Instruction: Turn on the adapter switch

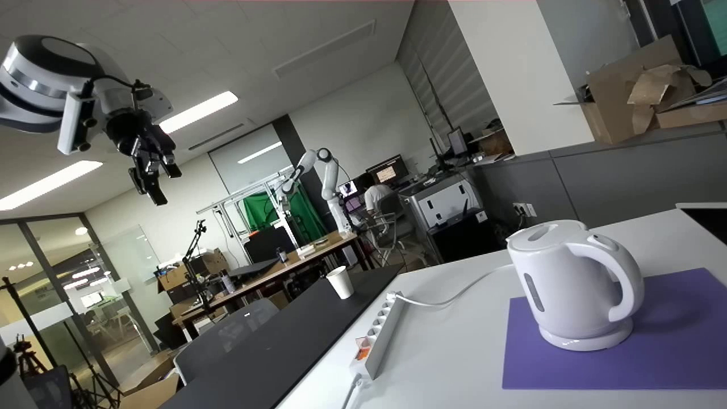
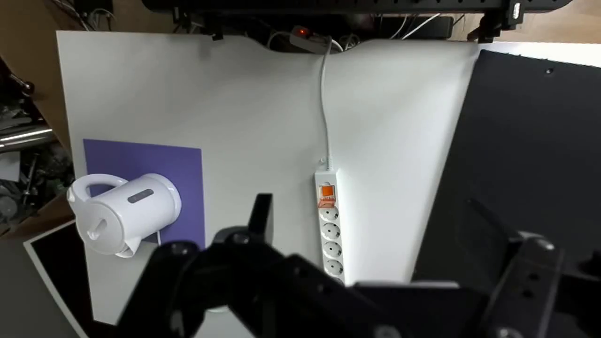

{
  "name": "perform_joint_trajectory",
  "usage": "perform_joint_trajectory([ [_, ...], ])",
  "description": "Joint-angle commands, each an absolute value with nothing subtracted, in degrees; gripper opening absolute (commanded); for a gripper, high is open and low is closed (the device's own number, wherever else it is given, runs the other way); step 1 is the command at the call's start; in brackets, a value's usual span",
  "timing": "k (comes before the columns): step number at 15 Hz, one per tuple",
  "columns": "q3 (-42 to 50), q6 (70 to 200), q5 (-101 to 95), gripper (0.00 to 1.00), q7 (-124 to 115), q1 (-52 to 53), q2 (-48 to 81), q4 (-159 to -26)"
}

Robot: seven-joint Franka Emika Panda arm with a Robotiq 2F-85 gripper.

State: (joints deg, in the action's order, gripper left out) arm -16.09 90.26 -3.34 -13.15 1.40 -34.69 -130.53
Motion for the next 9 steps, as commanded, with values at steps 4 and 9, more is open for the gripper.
perform_joint_trajectory([
  [4, -14.55, 93.15, -5.03, 1.0, -13.14, 3.33, -34.35, -131.49],
  [9, -12.19, 105.92, -11.08, 1.0, -6.46, 4.23, -31.95, -136.44],
])
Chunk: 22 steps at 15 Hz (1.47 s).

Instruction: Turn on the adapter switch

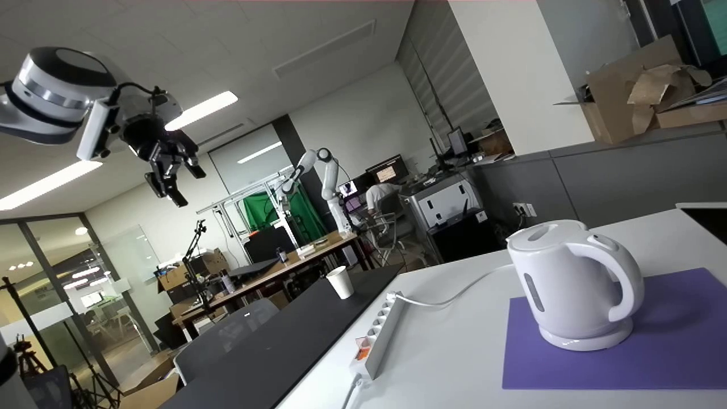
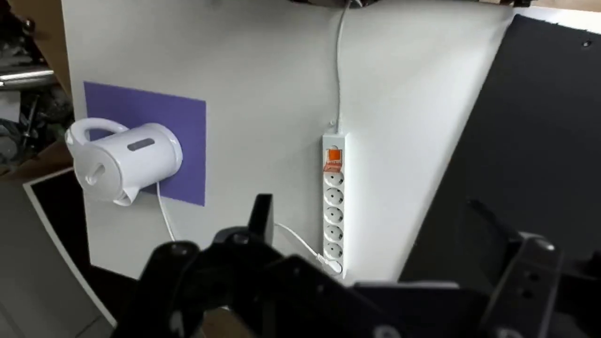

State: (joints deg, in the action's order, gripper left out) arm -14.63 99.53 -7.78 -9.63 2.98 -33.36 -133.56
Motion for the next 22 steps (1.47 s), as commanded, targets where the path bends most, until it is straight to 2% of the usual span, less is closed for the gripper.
perform_joint_trajectory([
  [1, -11.37, 108.47, -11.81, 1.0, -5.07, 4.29, -31.2, -137.45],
  [8, -8.57, 121.87, -14.23, 1.0, -3.58, 3.18, -21.69, -142.83],
  [12, -7.88, 123.44, -13.82, 1.0, -4.24, 2.91, -16.23, -144.39],
  [22, -7.86, 123.07, -13.72, 1.0, -3.13, 3.63, -17.04, -144.15],
])
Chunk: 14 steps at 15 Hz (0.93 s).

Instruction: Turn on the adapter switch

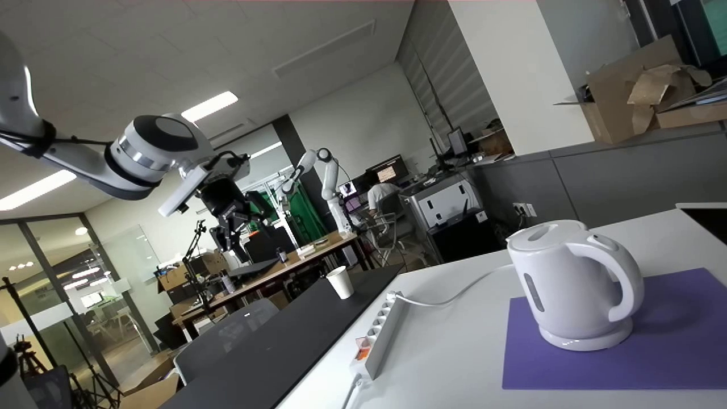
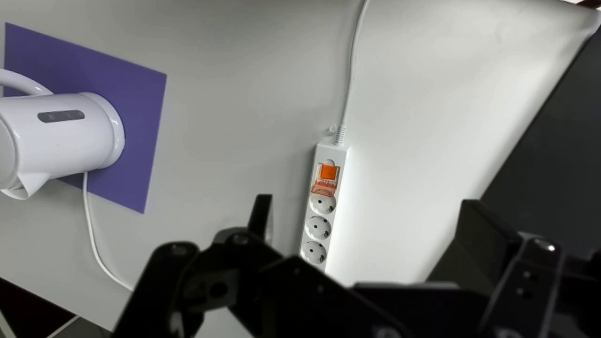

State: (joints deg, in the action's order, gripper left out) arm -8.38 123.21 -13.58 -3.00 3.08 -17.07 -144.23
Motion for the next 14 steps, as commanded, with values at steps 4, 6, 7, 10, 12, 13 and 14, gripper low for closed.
perform_joint_trajectory([
  [4, -7.86, 123.07, -13.72, 1.0, -3.13, 3.63, -17.04, -144.16],
  [6, -7.86, 123.07, -13.72, 1.0, -3.13, 3.63, -17.04, -144.16],
  [7, -7.86, 123.07, -13.72, 1.0, -3.13, 3.63, -17.04, -144.16],
  [10, -7.86, 123.07, -13.72, 1.0, -3.12, 3.63, -17.04, -144.15],
  [12, -7.76, 124.05, -14.14, 1.0, -3.21, 3.41, -16.26, -144.21],
  [13, -7.62, 126.06, -14.54, 1.0, -3.65, 3.14, -15.32, -144.51],
  [14, -7.49, 128.32, -14.97, 1.0, -3.87, 2.87, -14.04, -144.72],
])
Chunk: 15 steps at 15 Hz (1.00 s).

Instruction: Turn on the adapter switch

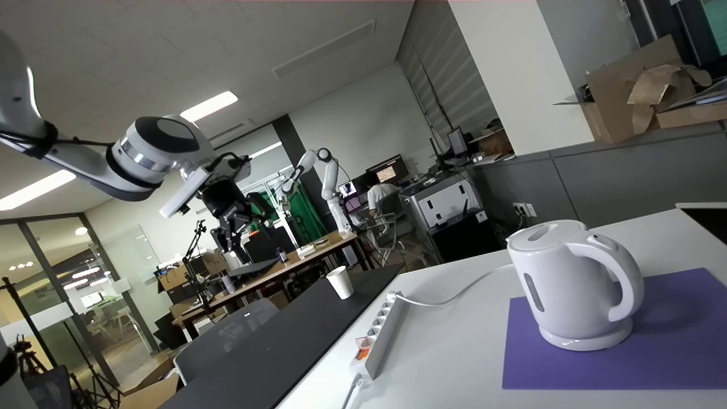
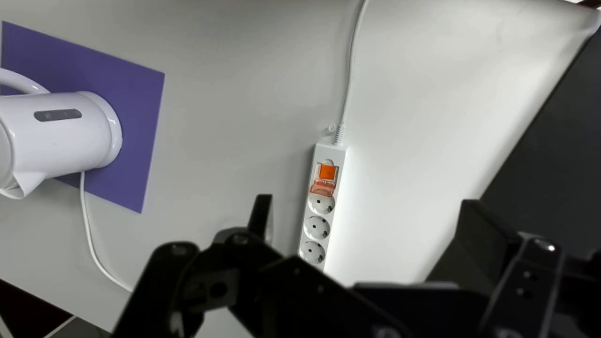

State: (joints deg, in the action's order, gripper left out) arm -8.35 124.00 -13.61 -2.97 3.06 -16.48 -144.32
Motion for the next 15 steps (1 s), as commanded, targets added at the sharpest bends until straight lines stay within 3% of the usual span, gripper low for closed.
perform_joint_trajectory([
  [1, -7.34, 130.64, -15.36, 1.0, -4.12, 2.52, -12.2, -144.85],
  [12, -0.89, 152.94, -24.76, 1.0, -8.89, 2.53, 15.13, -142.05],
  [15, 1.46, 152.83, -20.7, 1.0, -9.13, 3.65, 21.41, -139.66],
])
